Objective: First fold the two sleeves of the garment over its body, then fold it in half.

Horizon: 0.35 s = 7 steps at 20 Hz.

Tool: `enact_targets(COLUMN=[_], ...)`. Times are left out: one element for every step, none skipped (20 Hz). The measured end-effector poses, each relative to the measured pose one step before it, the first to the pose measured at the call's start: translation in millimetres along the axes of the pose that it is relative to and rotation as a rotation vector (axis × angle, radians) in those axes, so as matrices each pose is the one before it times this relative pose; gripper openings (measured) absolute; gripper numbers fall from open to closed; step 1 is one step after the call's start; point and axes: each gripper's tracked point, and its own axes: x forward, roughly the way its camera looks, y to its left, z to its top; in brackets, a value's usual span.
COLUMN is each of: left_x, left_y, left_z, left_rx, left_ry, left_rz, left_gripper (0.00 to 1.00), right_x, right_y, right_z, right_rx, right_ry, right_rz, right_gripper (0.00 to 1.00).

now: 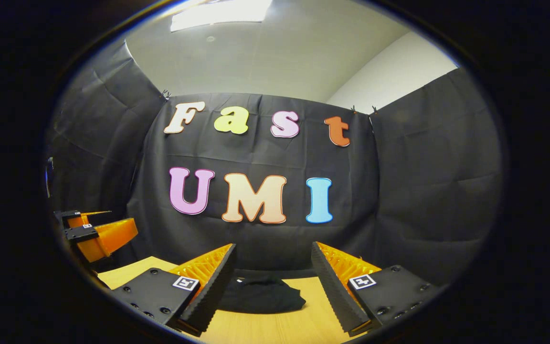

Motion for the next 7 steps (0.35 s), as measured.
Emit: enact_targets(left_x=[-1.03, -0.13, -0.16, 0.63, 0.14, 0.39, 0.98], left_y=[1.73, 0.2, 2.19, 3.83, 4.38, 2.49, 0.23], left_z=[-0.93, -0.28, -0.92, 0.14, 0.8, 0.92, 0.54], left_rx=[-0.00683, -0.00573, -0.00132, 0.00168, 0.00249, 0.00228, 0.00282], left_ry=[0.00024, 0.00053, 0.00094, -0.00277, -0.00453, -0.0043, -0.00186], left_rz=[-0.00158, -0.00344, 0.00124, 0.01004, 0.01294, 0.01062, 0.00704], left_gripper=[0.93, 0.93, 0.93, 0.93, 0.92, 0.93, 0.93], right_x=[-1.68, -2.49, -0.83, -2.18, 0.07, -2.02, 0.57], right_y=[0.16, 1.15, 1.61, 0.33, 0.16, 0.76, -0.94], right_z=[0.19, 2.27, 1.54, 2.55, 1.08, 1.41, 0.67], right_rx=[-0.00042, -0.00381, -0.00627, -0.00976, -0.00836, -0.00578, -0.00263], right_ry=[-0.00131, -0.00385, -0.00714, -0.00872, -0.00765, -0.00491, -0.00188], right_rz=[-0.00781, -0.00573, -0.0011, -0.00093, 0.00154, 0.00331, 0.00432], right_gripper=[0.98, 0.99, 0.98, 0.98, 0.98, 0.98, 0.99])
